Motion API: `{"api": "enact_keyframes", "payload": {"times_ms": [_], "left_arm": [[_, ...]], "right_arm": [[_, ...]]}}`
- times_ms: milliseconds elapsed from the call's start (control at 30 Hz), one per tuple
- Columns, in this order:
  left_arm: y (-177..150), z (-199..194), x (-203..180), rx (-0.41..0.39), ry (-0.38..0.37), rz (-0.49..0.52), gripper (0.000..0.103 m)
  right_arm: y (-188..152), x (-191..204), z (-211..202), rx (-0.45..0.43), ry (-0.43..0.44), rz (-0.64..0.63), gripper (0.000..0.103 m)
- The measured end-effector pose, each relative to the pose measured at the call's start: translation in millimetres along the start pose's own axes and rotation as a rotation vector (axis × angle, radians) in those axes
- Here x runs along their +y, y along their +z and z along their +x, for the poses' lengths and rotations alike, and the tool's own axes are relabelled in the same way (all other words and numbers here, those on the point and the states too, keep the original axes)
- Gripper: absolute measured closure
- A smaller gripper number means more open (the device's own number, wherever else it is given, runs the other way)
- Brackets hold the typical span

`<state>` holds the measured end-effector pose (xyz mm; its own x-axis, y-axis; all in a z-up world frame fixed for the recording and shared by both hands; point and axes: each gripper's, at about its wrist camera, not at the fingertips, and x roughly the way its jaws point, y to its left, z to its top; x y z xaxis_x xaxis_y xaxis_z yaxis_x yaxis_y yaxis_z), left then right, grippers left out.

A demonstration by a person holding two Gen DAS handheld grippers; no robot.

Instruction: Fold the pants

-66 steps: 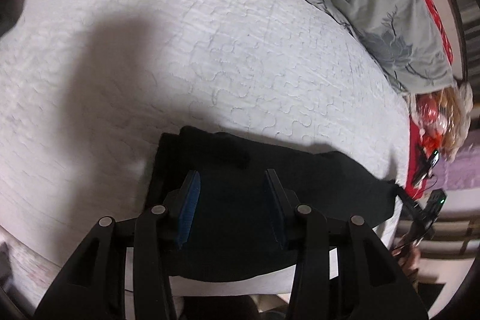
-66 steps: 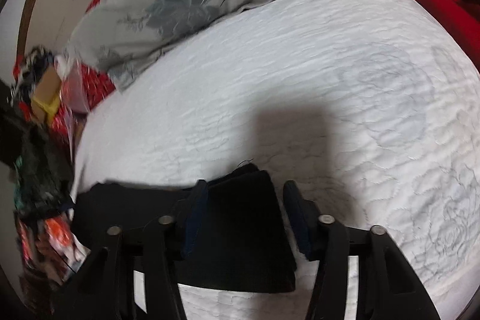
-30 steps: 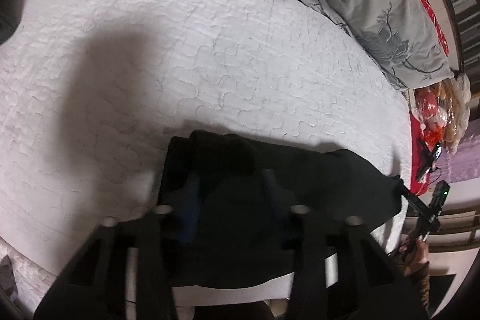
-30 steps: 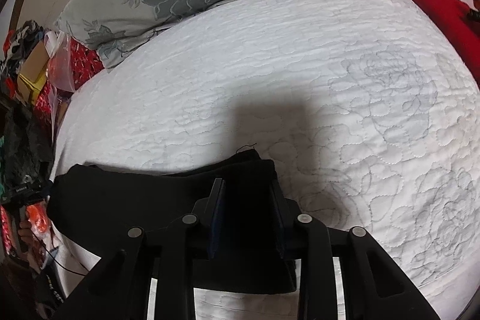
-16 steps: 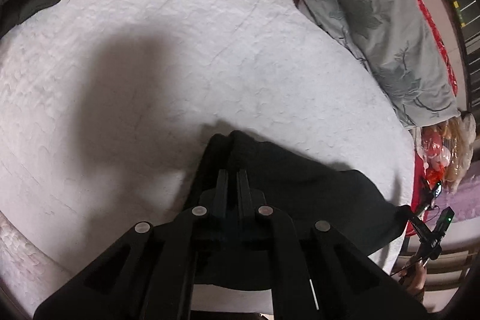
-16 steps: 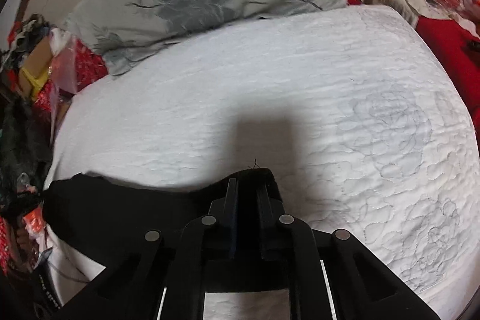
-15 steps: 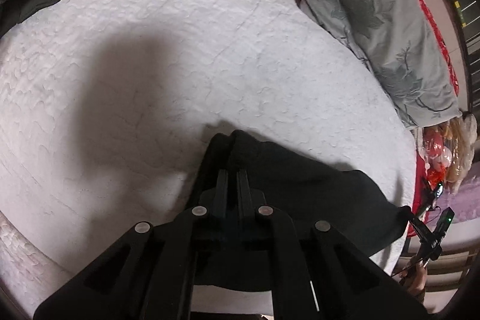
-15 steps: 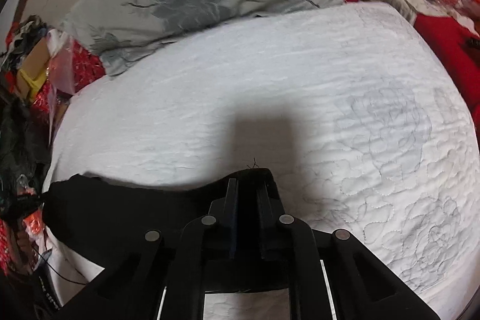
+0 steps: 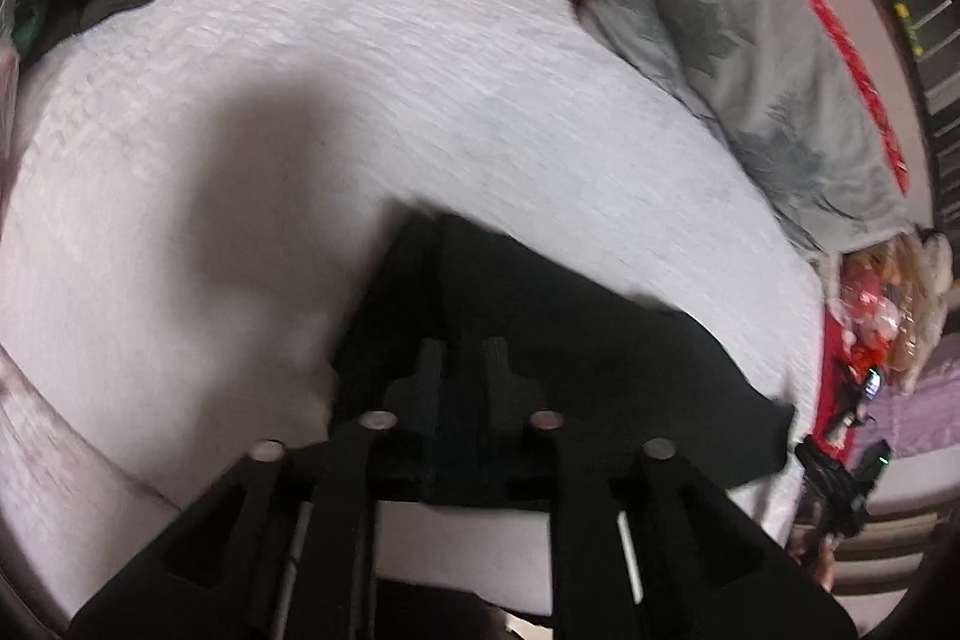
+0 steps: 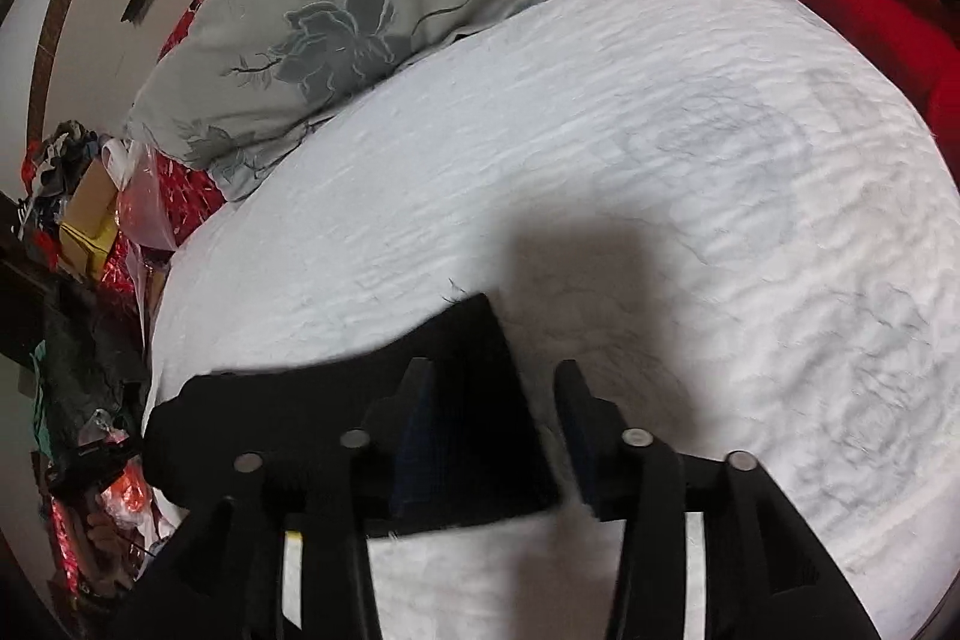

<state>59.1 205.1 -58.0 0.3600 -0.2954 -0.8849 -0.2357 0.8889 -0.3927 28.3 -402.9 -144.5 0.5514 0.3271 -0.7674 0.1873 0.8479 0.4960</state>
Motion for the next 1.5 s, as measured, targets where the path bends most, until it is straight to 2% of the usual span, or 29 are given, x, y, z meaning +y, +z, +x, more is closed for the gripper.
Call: {"api": "enact_keyframes", "payload": {"times_ms": [33, 133, 300, 433, 567, 633, 800, 1067, 1267, 1500], "left_arm": [[-10, -3, -9, 0.001, -0.028, 0.008, 0.076], [-39, 1, -43, 0.031, -0.121, 0.030, 0.076], [-89, 43, -119, 0.189, -0.261, 0.048, 0.076], [-130, 84, -178, 0.318, -0.378, -0.029, 0.076], [-162, 117, -224, 0.387, -0.423, -0.108, 0.076], [-175, 128, -240, 0.394, -0.445, -0.155, 0.076], [-180, 145, -257, 0.372, -0.472, -0.244, 0.076], [-192, 175, -269, 0.375, -0.505, -0.389, 0.074], [-196, 196, -284, 0.357, -0.505, -0.431, 0.074], [-199, 201, -295, 0.281, -0.494, -0.439, 0.074]], "right_arm": [[-2, -2, 0, 0.011, 0.011, 0.008, 0.055], [-14, -9, 3, 0.022, 0.042, 0.019, 0.055], [-26, -13, 16, 0.050, 0.079, 0.039, 0.055], [-29, -14, 17, 0.046, 0.125, 0.045, 0.055], [-28, -26, 7, 0.044, 0.163, 0.059, 0.055], [-24, -31, 3, 0.045, 0.165, 0.062, 0.055], [-7, -43, 0, 0.055, 0.169, 0.077, 0.051], [29, -39, 37, 0.132, 0.245, 0.088, 0.050], [47, -37, 45, 0.163, 0.289, 0.074, 0.050], [49, -44, 56, 0.223, 0.345, 0.097, 0.045]]}}
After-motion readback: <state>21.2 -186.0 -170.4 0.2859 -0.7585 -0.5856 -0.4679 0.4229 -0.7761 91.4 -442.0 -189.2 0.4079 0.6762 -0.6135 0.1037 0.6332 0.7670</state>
